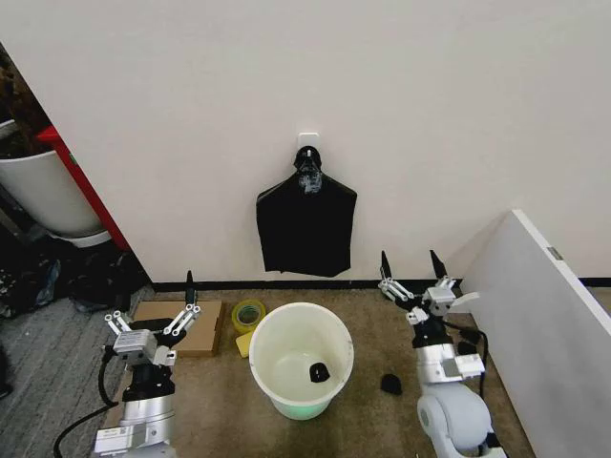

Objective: Place the garbage bag over the trash bin.

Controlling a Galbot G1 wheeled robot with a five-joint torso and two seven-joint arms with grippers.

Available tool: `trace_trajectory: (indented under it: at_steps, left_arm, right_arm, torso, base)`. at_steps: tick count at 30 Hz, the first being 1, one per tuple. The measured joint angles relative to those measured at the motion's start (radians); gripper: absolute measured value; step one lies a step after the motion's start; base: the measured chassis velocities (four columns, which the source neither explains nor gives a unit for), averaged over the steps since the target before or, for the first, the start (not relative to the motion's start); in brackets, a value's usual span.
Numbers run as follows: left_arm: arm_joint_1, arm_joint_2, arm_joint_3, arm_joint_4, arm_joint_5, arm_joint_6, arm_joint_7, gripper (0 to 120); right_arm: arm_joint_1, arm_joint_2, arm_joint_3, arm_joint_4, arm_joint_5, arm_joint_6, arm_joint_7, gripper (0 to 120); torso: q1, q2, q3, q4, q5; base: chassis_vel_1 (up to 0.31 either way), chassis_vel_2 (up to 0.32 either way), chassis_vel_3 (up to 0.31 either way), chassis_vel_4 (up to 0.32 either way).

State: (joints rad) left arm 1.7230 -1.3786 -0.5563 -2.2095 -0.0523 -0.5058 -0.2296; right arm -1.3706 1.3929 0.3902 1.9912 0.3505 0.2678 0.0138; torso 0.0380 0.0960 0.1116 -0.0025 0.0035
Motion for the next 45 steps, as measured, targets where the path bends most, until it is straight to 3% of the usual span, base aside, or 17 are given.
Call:
trace_trajectory:
  at_steps: [3, 5, 9, 16, 22, 32, 45]
  left_arm:
    - [0.018, -0.010, -0.007, -0.030, 0.003, -0.006, -0.002, 100]
    - [0.021, -0.011, -0.009, -0.035, 0.004, -0.008, -0.003, 100]
    - [0.033, -0.013, -0.019, -0.043, 0.006, -0.014, -0.009, 100]
    - [0.038, -0.014, -0.023, -0.044, 0.004, -0.011, -0.016, 100]
    - [0.026, -0.014, -0.022, -0.022, 0.002, -0.006, -0.022, 100]
    - [0.006, -0.012, -0.021, 0.021, -0.002, 0.006, -0.033, 100]
    - [-0.002, -0.003, -0.022, 0.042, -0.003, 0.006, -0.048, 100]
  right_arm:
    - [0.134, -0.029, -0.109, -0.036, 0.315, -0.101, 0.030, 100]
    - [0.160, -0.031, -0.127, -0.048, 0.366, -0.113, 0.026, 100]
    - [0.321, 0.004, -0.208, -0.151, 0.672, -0.133, -0.023, 100]
    - [0.464, 0.095, -0.238, -0.285, 0.875, -0.113, -0.060, 100]
    - [0.544, 0.142, -0.241, -0.355, 0.931, -0.111, -0.056, 100]
    - [0.612, 0.187, -0.264, -0.443, 0.901, -0.114, -0.069, 96]
    - [0.651, 0.215, -0.268, -0.501, 0.845, -0.103, -0.103, 48]
  torso:
    - [0.000, 0.000, 0.000, 0.0003, 0.0001]
    - [0.000, 0.000, 0.000, 0.0002, 0.0001]
    - [0.000, 0.000, 0.000, 0.0004, -0.0001]
    - [0.000, 0.000, 0.000, 0.0003, -0.0001]
    - [0.000, 0.000, 0.000, 0.0002, -0.0001]
    - [0.000, 0.000, 0.000, 0.0002, -0.0002]
    - [0.000, 0.000, 0.000, 0.0002, 0.0002]
  base:
    - [0.000, 0.000, 0.000, 0.000]
    - [0.000, 0.000, 0.000, 0.000]
    - [0.000, 0.000, 0.000, 0.000]
    - [0.000, 0.000, 0.000, 0.000]
    - [0.000, 0.000, 0.000, 0.000]
    - [0.000, 0.000, 0.000, 0.000]
    - [0.000, 0.000, 0.000, 0.000]
